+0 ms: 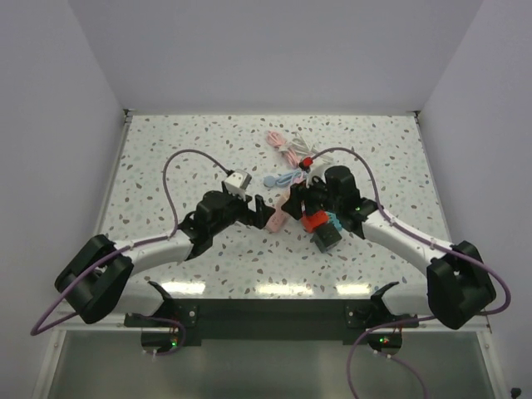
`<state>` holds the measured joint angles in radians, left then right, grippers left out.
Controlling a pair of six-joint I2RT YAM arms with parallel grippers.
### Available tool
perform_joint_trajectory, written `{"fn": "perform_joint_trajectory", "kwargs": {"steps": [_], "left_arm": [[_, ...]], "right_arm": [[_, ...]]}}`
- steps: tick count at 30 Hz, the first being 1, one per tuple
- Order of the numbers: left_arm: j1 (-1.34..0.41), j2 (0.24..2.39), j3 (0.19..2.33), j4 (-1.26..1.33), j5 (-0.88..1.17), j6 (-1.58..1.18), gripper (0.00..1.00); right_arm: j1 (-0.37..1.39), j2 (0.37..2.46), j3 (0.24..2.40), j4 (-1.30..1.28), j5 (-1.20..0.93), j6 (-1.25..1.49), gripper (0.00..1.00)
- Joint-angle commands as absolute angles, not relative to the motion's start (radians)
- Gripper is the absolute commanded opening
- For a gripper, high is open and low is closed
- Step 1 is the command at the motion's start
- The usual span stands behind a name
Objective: Insert the plug
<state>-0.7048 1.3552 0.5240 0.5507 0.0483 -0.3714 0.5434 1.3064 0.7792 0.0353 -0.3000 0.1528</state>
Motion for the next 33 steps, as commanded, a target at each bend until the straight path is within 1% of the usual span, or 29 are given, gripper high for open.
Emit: {"fn": "perform_joint_trajectory", "kwargs": {"steps": [1, 7, 17, 25, 33], "left_arm": [[-0.667, 1.318, 0.497, 0.52, 0.045, -0.353, 1.0], [-0.66, 1.357, 0.48, 0.518, 0.048, -0.365, 1.0], [-0.66, 1.456, 0.482, 0.543, 0.055, -0.382, 1.0], [-0.66, 1.471, 0.485, 0.515, 0.025, -0.377, 1.0], [-0.66, 1.473, 0.474, 0.535, 0.032, -0.38, 1.0]], "right_arm": [[0.557, 1.296, 0.744, 0.136, -0.291, 0.118, 0.0], [0.606, 1.318, 0.684, 0.201, -0.287, 0.095, 0.0], [0.629, 1.371, 0.663, 0.291, -0.267, 0.074, 0.0], [0.63, 1.431, 0.68, 0.325, -0.273, 0.075, 0.0], [0.63, 1.439, 0.677, 0.328, -0.285, 0.084, 0.0]]}}
